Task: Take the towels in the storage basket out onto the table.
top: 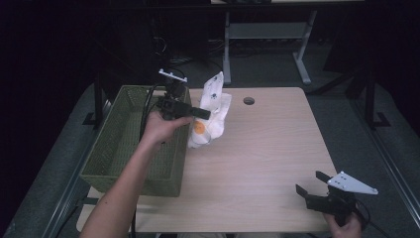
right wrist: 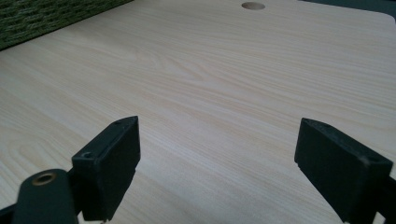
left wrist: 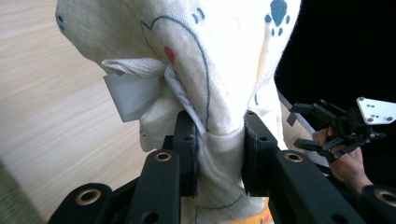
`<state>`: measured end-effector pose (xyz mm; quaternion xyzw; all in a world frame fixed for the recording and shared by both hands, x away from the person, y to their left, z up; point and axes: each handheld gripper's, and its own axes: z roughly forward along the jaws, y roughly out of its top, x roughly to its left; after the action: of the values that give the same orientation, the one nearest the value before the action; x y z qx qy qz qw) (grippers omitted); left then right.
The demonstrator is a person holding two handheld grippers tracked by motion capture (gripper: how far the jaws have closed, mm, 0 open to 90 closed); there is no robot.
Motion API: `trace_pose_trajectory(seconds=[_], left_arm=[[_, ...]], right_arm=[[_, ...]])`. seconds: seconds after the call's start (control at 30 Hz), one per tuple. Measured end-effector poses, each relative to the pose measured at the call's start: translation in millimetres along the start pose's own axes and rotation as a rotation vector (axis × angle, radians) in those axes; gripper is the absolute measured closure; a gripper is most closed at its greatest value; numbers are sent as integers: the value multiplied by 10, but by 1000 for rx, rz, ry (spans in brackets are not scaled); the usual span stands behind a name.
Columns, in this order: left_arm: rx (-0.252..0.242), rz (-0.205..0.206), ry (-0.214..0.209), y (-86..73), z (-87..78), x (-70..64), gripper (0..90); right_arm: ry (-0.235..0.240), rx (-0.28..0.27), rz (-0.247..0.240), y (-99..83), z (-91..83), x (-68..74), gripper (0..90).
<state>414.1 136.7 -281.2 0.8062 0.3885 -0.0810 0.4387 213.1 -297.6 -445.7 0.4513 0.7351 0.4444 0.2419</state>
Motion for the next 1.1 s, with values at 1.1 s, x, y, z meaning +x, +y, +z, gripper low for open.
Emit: trace_pose_trajectory(seconds=[1.1], left_arm=[[73, -2, -27, -136, 1116, -184, 701]], right_arm=[[10, 24, 1, -8, 39, 21, 139]])
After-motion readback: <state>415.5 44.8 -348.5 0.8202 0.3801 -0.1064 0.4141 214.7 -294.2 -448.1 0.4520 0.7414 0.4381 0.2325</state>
